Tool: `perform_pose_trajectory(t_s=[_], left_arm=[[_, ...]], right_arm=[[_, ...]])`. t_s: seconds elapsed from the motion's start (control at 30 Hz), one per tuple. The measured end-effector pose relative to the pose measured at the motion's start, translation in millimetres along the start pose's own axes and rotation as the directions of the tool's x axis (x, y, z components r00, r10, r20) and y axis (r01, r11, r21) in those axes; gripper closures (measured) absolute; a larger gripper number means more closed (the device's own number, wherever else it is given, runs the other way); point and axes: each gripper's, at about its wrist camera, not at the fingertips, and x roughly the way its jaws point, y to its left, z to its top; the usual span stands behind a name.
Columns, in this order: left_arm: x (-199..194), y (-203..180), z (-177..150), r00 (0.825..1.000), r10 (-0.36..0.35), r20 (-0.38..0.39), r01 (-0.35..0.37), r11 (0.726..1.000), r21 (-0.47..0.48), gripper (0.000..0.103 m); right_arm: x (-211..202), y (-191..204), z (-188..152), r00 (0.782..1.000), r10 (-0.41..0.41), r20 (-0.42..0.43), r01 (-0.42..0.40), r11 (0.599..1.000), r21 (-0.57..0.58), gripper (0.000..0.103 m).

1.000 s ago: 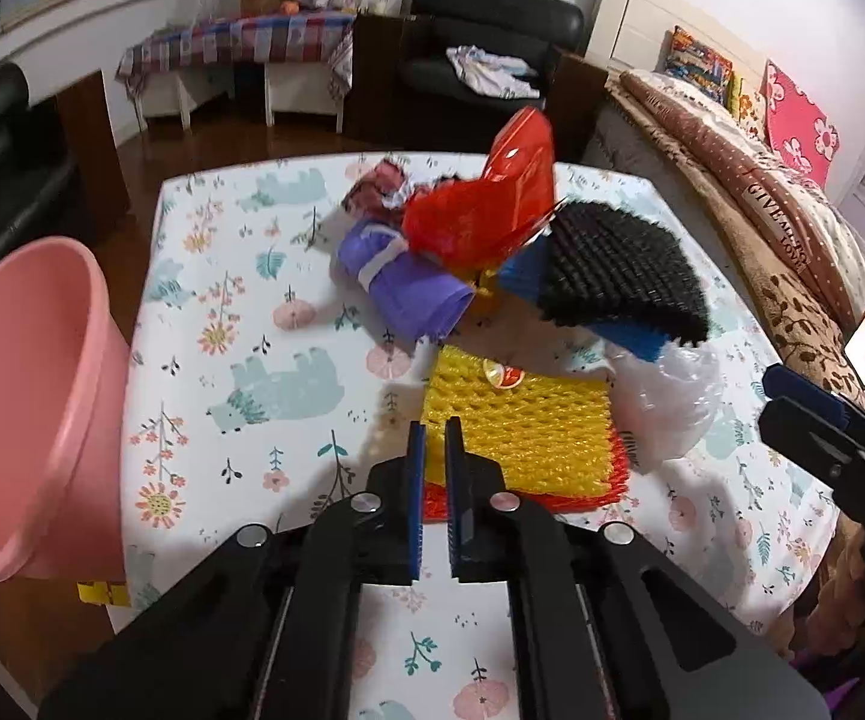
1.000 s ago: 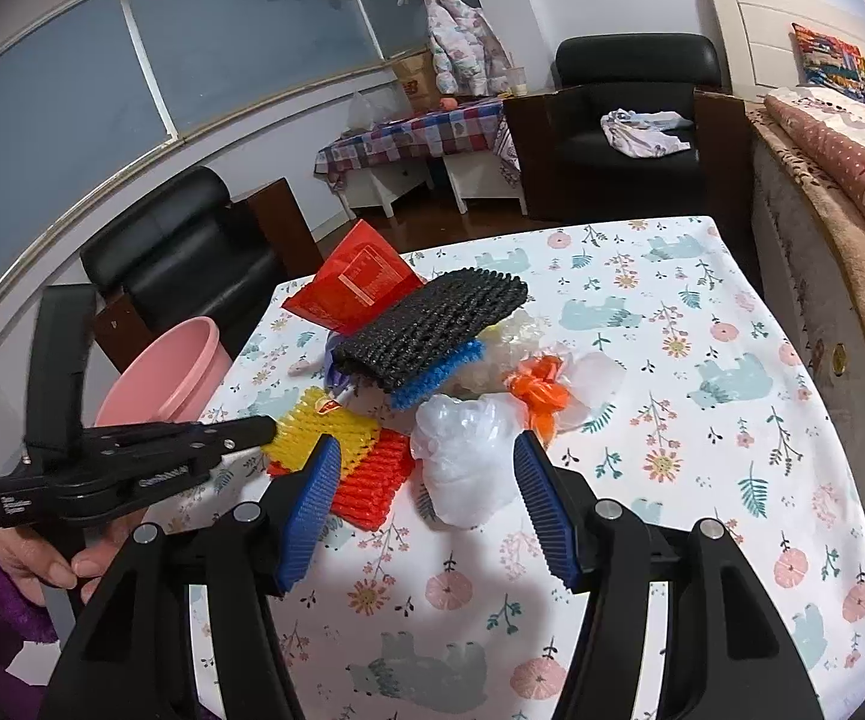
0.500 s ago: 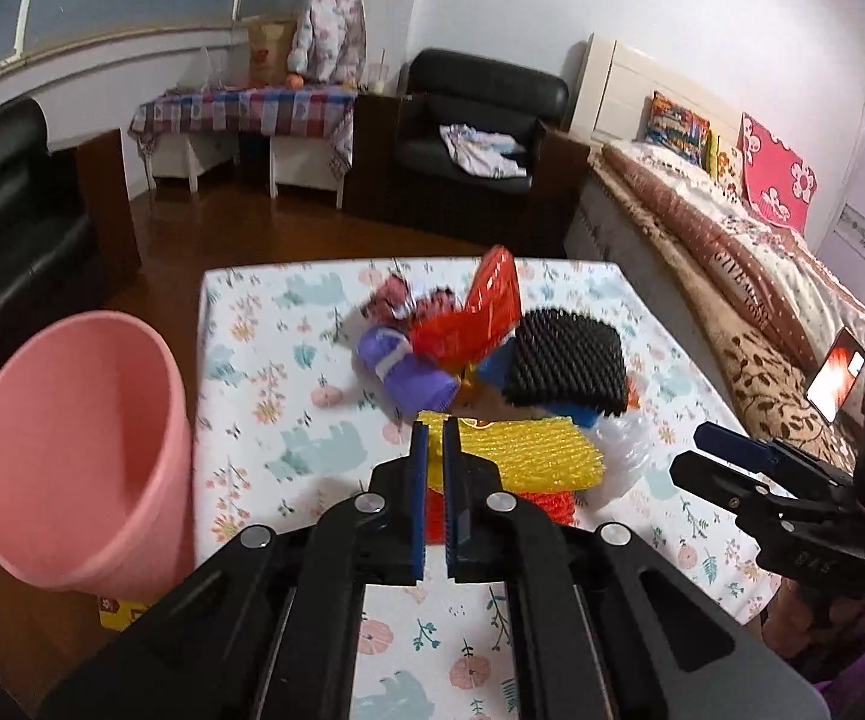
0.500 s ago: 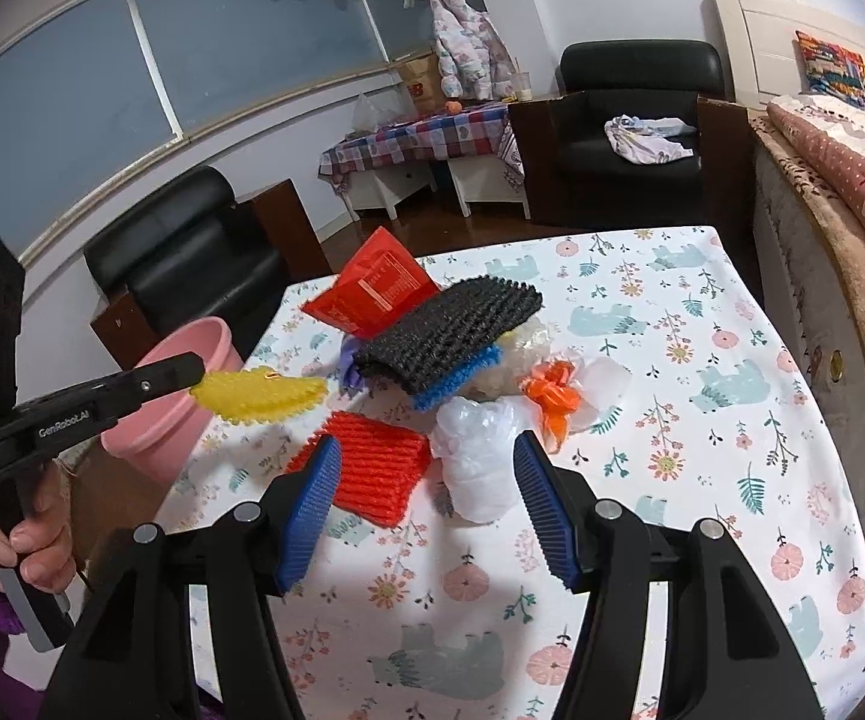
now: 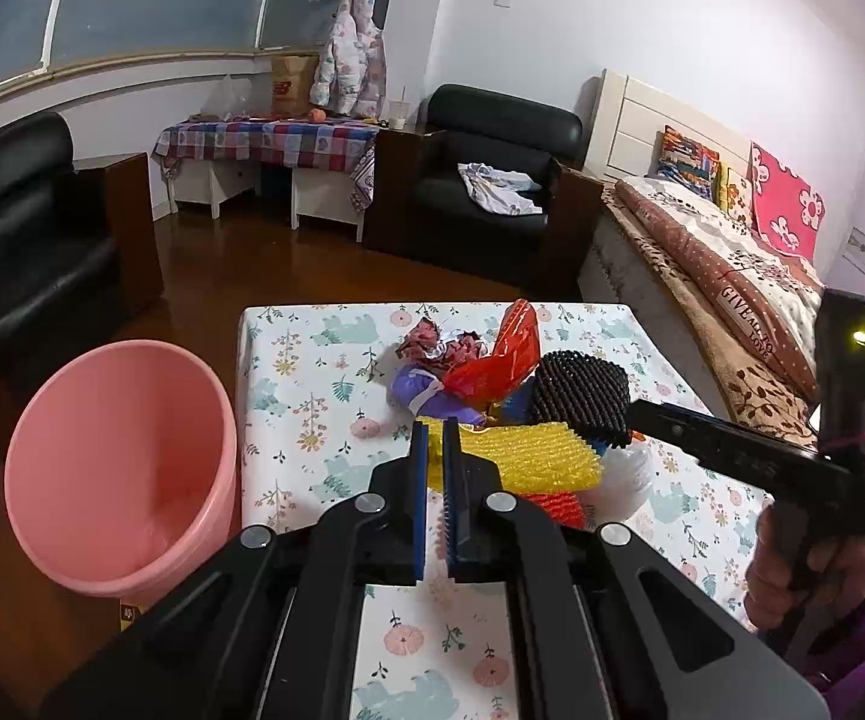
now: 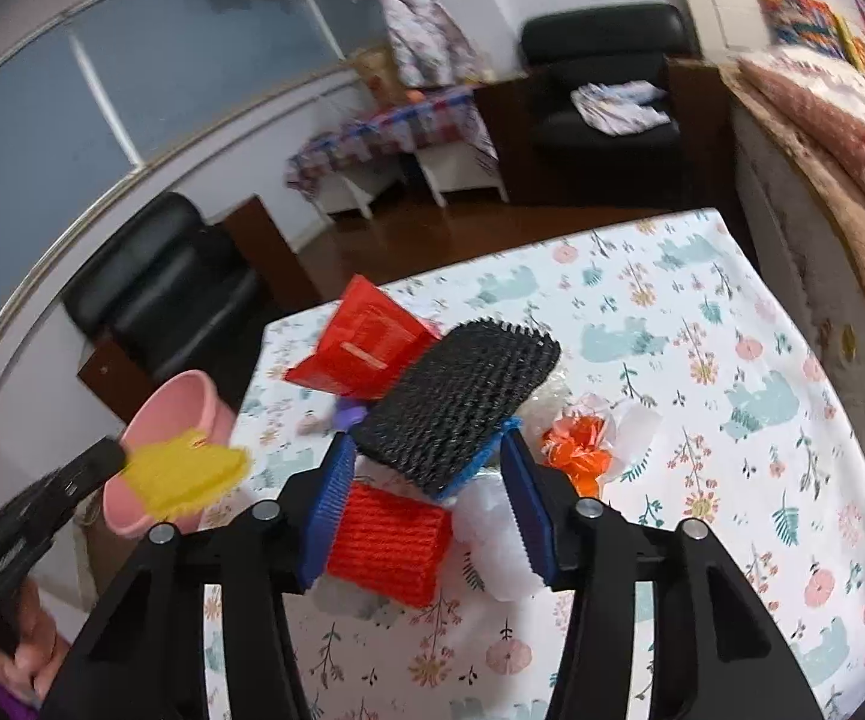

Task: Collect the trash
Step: 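Carry the yellow net to the bucket while the right gripper grasps the black net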

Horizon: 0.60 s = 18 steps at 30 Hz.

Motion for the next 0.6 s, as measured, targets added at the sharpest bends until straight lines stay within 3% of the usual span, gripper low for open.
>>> perform_pose_trajectory(t_s=[0.27, 0.37, 0.6], left_arm=[[2.9, 6.9, -6.0, 1.000, -0.004, -0.010, 0.004, 1.000, -0.023, 0.099], [2.0, 7.0, -5.7, 1.000, -0.004, -0.003, 0.004, 1.000, -0.024, 0.099], [-6.3, 12.9, -1.4, 0.999, 0.009, 0.033, -0.008, 0.999, -0.035, 0.099]], right_arm=[[22.0, -7.4, 1.0, 0.999, -0.018, -0.048, 0.019, 0.999, 0.032, 0.092], [11.5, -6.8, -1.5, 1.000, -0.021, -0.013, 0.021, 1.000, 0.017, 0.097], [-32.5, 0.3, 4.3, 0.994, -0.043, 0.103, 0.048, 0.998, -0.047, 0.097]])
